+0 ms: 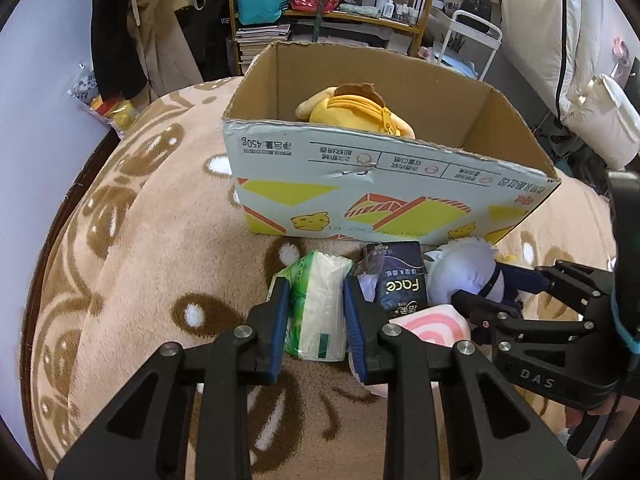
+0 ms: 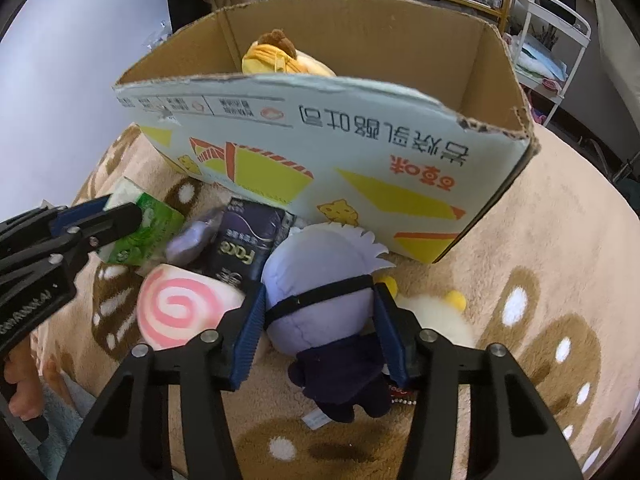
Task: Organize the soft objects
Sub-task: 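Lift the green tissue pack with the left tool while the right tool lifts the purple-haired doll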
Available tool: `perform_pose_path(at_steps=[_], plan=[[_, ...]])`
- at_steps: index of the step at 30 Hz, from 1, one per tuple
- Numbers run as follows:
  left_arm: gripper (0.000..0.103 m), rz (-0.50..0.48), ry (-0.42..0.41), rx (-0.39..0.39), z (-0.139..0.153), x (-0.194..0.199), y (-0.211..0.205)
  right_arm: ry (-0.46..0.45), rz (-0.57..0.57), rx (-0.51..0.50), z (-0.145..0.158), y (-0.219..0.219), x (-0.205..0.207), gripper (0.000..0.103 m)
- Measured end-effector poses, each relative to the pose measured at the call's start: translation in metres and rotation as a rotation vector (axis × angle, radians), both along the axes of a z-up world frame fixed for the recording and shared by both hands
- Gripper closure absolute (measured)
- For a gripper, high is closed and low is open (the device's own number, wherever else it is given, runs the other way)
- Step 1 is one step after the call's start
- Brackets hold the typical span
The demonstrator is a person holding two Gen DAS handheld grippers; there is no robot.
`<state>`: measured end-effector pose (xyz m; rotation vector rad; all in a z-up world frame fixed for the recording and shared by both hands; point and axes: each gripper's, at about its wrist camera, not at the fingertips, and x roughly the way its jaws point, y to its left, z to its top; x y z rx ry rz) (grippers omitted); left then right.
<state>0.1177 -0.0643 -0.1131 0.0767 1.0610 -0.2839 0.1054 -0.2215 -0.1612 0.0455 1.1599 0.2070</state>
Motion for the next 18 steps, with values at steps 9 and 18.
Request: perform_pose_path(at_steps=[9, 18], plan=[[0.076, -0.005, -0.041, -0.015, 0.010, -0.009, 0.004, -0.018, -0.045, 0.073, 0.011, -0.013, -0.003, 0.053], [0.076, 0.019, -0.082, -0.025, 0.023, -0.024, 0.014, -0.075, -0.115, 0.158, 0.031, -0.030, -0.014, 0.053]])
